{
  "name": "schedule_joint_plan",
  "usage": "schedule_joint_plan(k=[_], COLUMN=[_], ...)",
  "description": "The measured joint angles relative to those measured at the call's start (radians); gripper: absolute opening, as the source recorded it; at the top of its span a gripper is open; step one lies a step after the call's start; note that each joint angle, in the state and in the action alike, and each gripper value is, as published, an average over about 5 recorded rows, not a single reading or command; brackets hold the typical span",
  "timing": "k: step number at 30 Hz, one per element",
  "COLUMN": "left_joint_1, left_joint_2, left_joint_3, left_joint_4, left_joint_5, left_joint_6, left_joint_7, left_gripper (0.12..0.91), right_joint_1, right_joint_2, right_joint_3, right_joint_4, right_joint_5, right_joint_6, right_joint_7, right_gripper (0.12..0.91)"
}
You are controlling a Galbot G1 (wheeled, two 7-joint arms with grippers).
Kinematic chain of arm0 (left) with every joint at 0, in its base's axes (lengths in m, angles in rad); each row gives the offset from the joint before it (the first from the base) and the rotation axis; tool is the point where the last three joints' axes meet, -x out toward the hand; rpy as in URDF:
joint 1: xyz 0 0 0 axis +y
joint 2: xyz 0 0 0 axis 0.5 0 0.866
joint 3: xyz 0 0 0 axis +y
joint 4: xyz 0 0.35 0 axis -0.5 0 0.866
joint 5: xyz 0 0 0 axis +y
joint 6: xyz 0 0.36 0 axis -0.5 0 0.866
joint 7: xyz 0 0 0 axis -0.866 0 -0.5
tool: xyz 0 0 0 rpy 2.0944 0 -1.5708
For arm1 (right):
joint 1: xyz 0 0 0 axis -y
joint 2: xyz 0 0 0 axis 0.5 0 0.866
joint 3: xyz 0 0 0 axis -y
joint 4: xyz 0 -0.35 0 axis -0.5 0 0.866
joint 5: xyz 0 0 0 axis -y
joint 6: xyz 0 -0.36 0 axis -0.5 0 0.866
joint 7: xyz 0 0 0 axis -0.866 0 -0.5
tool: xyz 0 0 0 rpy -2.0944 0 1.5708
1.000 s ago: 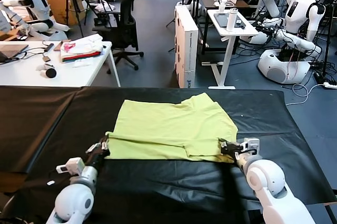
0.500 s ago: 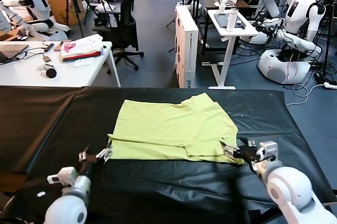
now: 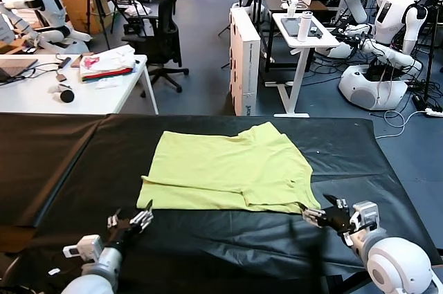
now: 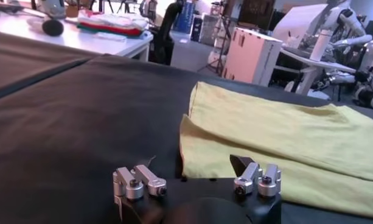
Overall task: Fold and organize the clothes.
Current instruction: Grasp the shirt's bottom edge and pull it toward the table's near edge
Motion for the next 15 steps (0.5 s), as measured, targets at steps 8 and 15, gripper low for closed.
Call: schedule_joint_plan(k=[8,15], left_joint_1=[0.004,0.014], left_joint_2=[0.015,0.022], left_joint_3=[-0.001,-0.003], left_joint_4=[-0.006,-0.017], left_joint_5=[-0.012,-0.011], left_joint_6=[0.009,0.007], left_joint_7=[0.003,0.004], left_gripper=[0.269,0.148], right_joint_1=[-0.005,-0.006], right_joint_2=[0.000,-0.012], right_joint_3=[-0.008,-0.013], right_joint_4=[-0.014,-0.012], right_joint_5=[0.000,0.009], right_joint_6=[0.000,0.000], right_joint_7=[-0.002,0.003], right_gripper=[0.770,0.340])
